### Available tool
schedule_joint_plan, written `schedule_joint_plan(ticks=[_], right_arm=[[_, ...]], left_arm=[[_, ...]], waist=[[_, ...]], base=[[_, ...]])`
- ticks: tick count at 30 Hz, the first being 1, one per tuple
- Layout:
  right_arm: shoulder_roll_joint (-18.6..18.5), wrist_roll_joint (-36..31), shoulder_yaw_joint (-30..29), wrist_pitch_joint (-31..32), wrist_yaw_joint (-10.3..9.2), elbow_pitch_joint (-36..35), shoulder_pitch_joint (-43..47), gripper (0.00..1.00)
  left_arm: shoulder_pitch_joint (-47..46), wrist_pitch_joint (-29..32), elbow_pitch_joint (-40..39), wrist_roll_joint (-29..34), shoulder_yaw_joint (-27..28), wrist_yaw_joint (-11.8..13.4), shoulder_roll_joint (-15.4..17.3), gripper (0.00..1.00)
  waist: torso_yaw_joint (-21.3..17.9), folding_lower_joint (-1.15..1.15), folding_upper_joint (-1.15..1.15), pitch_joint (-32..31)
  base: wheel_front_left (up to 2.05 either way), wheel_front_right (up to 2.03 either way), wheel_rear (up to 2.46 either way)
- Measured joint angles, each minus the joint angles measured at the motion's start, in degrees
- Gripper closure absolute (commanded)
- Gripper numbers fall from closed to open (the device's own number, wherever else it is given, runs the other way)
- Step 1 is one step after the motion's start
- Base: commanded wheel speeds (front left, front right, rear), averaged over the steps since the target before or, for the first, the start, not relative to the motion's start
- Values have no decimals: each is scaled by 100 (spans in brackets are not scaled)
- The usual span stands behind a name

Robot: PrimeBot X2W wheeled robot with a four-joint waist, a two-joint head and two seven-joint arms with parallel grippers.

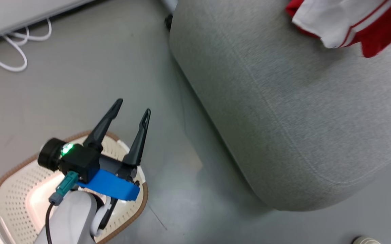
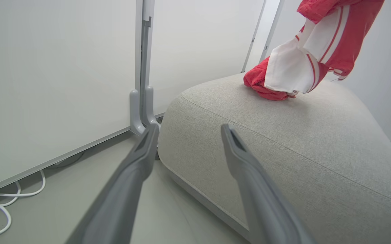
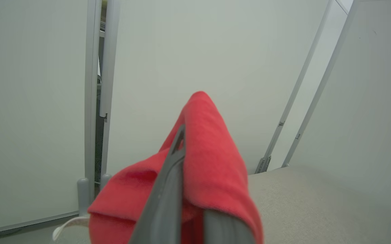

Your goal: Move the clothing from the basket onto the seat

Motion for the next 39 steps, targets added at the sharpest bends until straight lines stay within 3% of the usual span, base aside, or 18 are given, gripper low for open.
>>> schedule_joint_plan(ticks=[6, 12, 18, 26, 27, 28, 29, 30, 31, 39], right_arm=[[-126, -20, -754, -9, 0, -67, 156, 100], [127, 1, -1173, -315, 0, 320, 541, 100], [343, -43, -1284, -631, 0, 851, 565, 100], [355, -144, -1207, -871, 0, 1287, 437, 100], [344, -145, -1194, -880, 0, 1316, 413, 92], [334, -159, -1177, -902, 0, 1340, 400, 72], [326, -185, -1155, -923, 0, 1369, 395, 67], [324, -203, -1129, -928, 0, 1400, 394, 21], [324, -227, -1110, -940, 0, 1428, 393, 0], [299, -327, -1048, -1016, 0, 1591, 343, 0]], left_arm=[[-423, 92, -260, 85, -183, 0, 218, 0], [-702, 245, -550, 143, -245, 0, 413, 0], [-793, 337, -713, 149, -248, 1, 514, 0], [-795, 358, -732, 130, -243, 40, 547, 0], [-795, 353, -724, 122, -243, 47, 547, 0], [-794, 337, -714, 115, -243, 56, 546, 0], [-794, 335, -701, 102, -244, 64, 544, 0], [-793, 334, -688, 97, -245, 65, 542, 0], [-793, 328, -676, 89, -248, 80, 537, 0], [-793, 247, -559, 44, -304, 88, 477, 0]], waist=[[209, 0, 0, 669], [375, 1, 0, 1310], [479, 1, 0, 1711], [492, 0, 0, 1713], [492, 0, 0, 1699], [492, 0, 0, 1686], [492, 0, -1, 1672], [492, 0, 0, 1659], [493, 0, 0, 1646], [556, 0, 0, 1495]], base=[[0, 0, 0], [0, 0, 0], [0, 0, 0], [0, 0, 0], [0, 0, 0], [0, 0, 0], [0, 0, 0], [0, 0, 0], [0, 0, 0], [0, 0, 0]])
